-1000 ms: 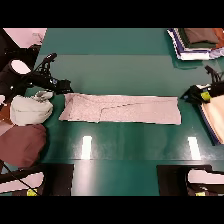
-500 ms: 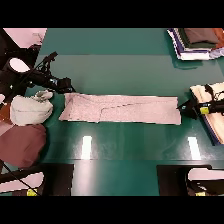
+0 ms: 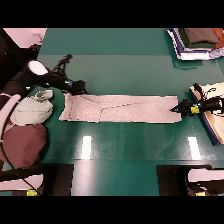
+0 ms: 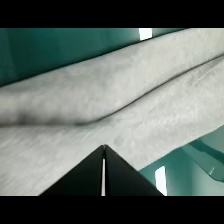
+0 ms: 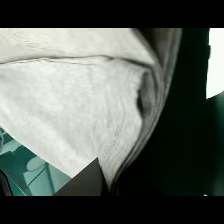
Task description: Fold the shirts.
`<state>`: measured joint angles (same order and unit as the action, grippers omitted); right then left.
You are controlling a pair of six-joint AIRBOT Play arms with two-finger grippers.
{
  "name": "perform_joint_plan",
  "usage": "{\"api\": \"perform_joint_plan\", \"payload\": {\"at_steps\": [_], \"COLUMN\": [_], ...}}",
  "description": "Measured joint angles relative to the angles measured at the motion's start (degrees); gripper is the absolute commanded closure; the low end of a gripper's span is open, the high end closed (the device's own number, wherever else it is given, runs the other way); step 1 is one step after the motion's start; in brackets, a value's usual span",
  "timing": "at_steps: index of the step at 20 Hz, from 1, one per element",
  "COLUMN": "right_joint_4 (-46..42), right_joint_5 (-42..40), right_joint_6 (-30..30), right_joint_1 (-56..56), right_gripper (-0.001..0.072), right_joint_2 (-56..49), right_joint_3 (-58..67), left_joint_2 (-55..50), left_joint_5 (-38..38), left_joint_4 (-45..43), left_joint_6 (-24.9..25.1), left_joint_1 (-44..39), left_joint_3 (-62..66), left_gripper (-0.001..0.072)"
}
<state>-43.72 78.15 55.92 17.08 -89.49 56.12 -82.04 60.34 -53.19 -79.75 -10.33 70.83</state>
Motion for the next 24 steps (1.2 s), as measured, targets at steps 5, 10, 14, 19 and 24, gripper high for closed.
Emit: {"api": "perform_joint_plan", "payload": {"at_steps": [5,10,14,19,24], "right_joint_4": [0.4,0.6,0.7,0.7,0.5], "right_joint_5": [2.3,6.7,8.4,9.5,10.5], "right_joint_6": [4.1,11.6,15.8,18.1,18.5], "right_joint_1": [-2.1,-9.1,-16.1,-23.8,-29.7], "right_gripper": [0.0702,0.0702,0.0702,0.0703,0.0702], "right_joint_2": [7.8,12.3,13.0,11.0,7.3], "right_joint_3": [4.8,16.0,25.5,35.4,42.2], "left_joint_2": [-9.3,-19.1,-24.0,-26.0,-26.3], "left_joint_5": [-2.8,-3.9,-4.6,-5.7,-5.5], "left_joint_4": [0.2,0.1,0.1,0.7,0.8], "left_joint_6": [-1.2,-2.4,-3.7,-4.2,-4.2], "left_joint_1": [-10.9,-20.0,-24.0,-25.9,-26.1], "left_joint_3": [8.5,17.6,20.2,20.9,21.1], "left_gripper": [0.0685,0.0685,0.0685,0.0685,0.0685]}}
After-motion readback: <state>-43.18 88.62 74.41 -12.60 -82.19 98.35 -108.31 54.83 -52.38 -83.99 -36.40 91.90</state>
